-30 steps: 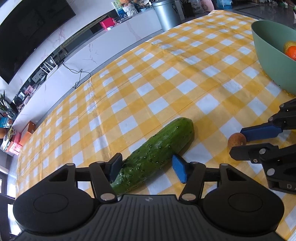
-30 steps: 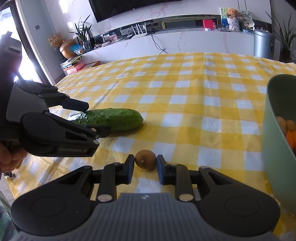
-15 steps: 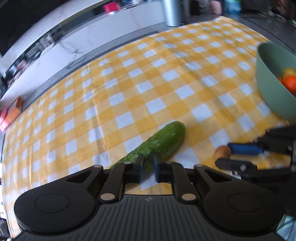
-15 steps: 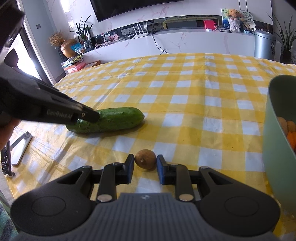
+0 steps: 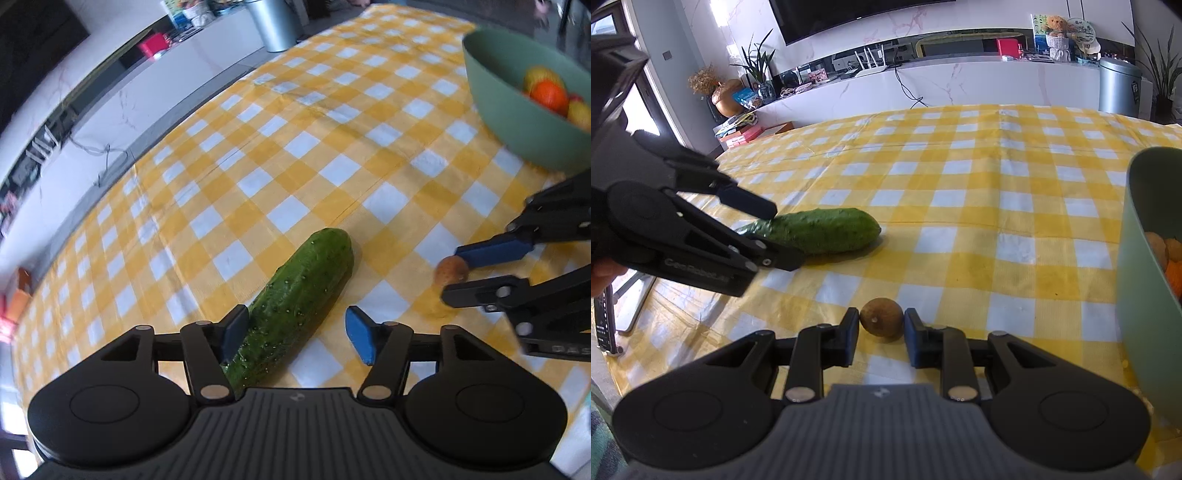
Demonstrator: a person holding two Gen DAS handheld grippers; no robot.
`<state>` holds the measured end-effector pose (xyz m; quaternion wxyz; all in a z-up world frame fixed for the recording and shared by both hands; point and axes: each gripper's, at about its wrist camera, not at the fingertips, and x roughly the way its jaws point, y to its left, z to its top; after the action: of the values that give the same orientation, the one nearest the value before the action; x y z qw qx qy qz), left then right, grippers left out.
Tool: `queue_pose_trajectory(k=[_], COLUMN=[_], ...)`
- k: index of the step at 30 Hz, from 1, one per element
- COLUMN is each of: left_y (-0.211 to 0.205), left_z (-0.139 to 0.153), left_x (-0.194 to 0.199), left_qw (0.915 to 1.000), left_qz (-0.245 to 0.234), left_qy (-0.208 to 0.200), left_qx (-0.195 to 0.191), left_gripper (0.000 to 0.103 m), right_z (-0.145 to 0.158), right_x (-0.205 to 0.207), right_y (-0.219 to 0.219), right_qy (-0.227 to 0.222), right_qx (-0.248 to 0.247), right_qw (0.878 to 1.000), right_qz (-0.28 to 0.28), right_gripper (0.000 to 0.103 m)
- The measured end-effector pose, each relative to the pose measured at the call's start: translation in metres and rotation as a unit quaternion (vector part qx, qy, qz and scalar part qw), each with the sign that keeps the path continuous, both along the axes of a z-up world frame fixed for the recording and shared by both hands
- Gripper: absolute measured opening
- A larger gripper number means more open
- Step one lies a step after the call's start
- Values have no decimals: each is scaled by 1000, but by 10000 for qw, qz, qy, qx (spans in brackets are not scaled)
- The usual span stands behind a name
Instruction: Organize fruits
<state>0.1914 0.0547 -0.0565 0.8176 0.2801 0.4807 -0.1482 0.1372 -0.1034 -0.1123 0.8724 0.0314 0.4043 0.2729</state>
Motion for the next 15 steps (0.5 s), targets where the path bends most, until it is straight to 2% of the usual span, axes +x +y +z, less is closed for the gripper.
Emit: queue_pose_trajectory(k=[4,12,15], left_y=[-1,4,1], left_z=[-8,-17,-19], left_x=[11,24,25], left_qw=[9997,9990,9987], left_qz=[-30,112,247], left_qy=[-25,-11,-47], left_qx=[259,428,453], left_gripper=[71,71,65], right_z=[-1,-1,-1], right_x=[1,1,1], right_y=[0,0,0], right_qy=[4,-9,-12], right_qx=[14,24,23], right_qw=[10000,10000,10000], right_qz=[5,7,8], right_gripper=[24,24,24])
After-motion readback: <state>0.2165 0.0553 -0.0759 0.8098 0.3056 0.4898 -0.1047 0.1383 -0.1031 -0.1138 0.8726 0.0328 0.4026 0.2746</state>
